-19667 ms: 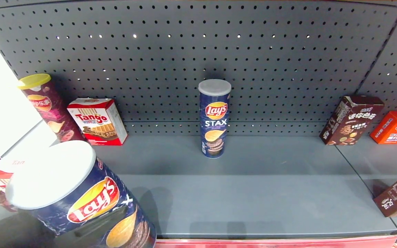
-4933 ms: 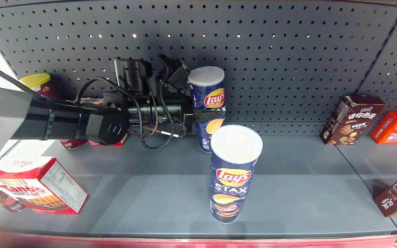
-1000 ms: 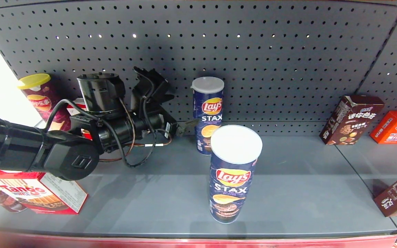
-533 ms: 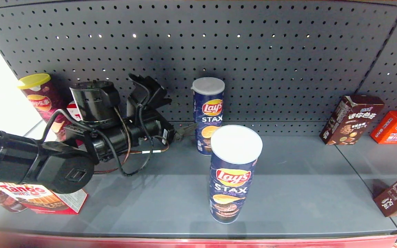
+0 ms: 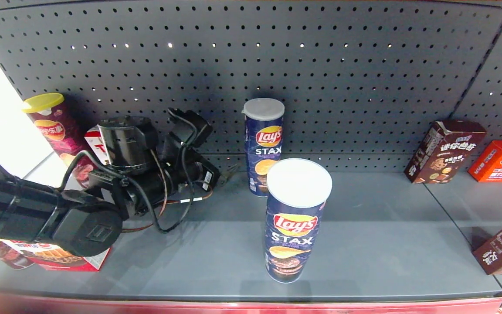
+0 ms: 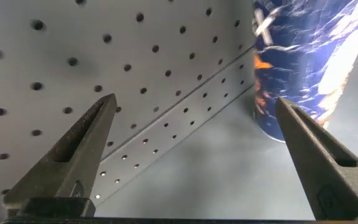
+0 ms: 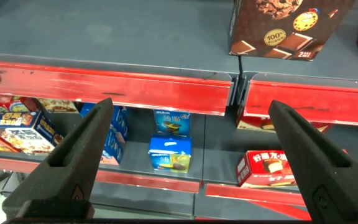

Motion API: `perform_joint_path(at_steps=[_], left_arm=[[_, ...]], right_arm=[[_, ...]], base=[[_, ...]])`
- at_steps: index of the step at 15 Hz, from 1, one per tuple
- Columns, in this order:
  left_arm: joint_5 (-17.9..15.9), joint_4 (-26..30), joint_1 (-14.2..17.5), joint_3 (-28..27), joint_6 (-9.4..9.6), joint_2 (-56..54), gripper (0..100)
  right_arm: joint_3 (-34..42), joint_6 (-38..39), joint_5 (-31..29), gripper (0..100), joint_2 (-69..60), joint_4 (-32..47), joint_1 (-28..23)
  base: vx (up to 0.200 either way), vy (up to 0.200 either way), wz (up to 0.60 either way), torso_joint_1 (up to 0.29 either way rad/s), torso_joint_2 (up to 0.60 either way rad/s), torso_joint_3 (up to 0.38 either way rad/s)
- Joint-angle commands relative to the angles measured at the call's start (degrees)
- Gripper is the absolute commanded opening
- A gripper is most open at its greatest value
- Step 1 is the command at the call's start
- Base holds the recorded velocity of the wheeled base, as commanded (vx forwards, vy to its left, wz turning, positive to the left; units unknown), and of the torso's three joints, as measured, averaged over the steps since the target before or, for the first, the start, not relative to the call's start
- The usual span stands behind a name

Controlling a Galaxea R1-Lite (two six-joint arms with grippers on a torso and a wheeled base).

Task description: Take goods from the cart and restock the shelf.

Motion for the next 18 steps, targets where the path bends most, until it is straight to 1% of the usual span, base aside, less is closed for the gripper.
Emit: perform_joint_path(at_steps=[1,4,7,12,18], left_arm=[[0.5,0.0,-0.5,-1.3,0.01,2.7,100],[1.3,0.0,-0.5,-3.9,0.01,5.1,100],[1.3,0.0,-0.6,-3.9,0.01,5.4,100],[1.3,0.0,-1.9,-4.1,-0.25,5.6,100],[1.4,-0.2,-2.1,-4.6,-0.25,6.1,100]], right_arm=[[0.0,0.0,0.0,100,0.1,0.0,0.1],[0.0,0.0,0.0,100,0.1,0.0,0.1],[0.0,0.0,0.0,100,0.0,0.0,0.1],[0.0,0.0,0.0,100,0.1,0.0,0.1],[0.0,0.0,0.0,100,0.1,0.0,0.1]], base=[[0.000,0.000,0.00,0.000,0.00,0.000],[0.000,0.000,0.00,0.000,0.00,0.000],[0.000,0.000,0.00,0.000,0.00,0.000],[0.000,0.000,0.00,0.000,0.00,0.000],[0.000,0.000,0.00,0.000,0.00,0.000]])
